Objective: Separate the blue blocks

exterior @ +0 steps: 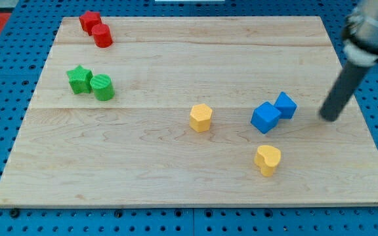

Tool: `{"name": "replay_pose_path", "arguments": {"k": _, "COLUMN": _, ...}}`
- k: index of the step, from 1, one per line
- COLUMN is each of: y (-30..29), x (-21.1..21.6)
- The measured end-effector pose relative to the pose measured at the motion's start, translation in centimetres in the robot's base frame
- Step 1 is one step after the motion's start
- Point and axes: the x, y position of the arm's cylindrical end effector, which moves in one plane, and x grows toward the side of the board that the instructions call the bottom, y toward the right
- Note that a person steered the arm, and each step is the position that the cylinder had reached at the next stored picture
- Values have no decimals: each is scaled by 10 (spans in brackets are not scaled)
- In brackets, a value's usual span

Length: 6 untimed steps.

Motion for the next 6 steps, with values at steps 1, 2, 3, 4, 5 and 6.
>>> {"name": "replay_pose_path", "arguments": {"k": 1, "y": -138, "x": -43}}
{"name": "replay_pose_path", "arguments": {"k": 2, "y": -215, "x": -66}}
{"name": "replay_pose_path", "arguments": {"k": 3, "y": -151, "x": -38}}
{"name": "replay_pose_path", "arguments": {"k": 4, "y": -50, "x": -48}}
{"name": "replay_pose_path", "arguments": {"k": 5, "y": -7, "x": -74}}
{"name": "replay_pose_path", "arguments": {"k": 6, "y": -106, "x": -88}}
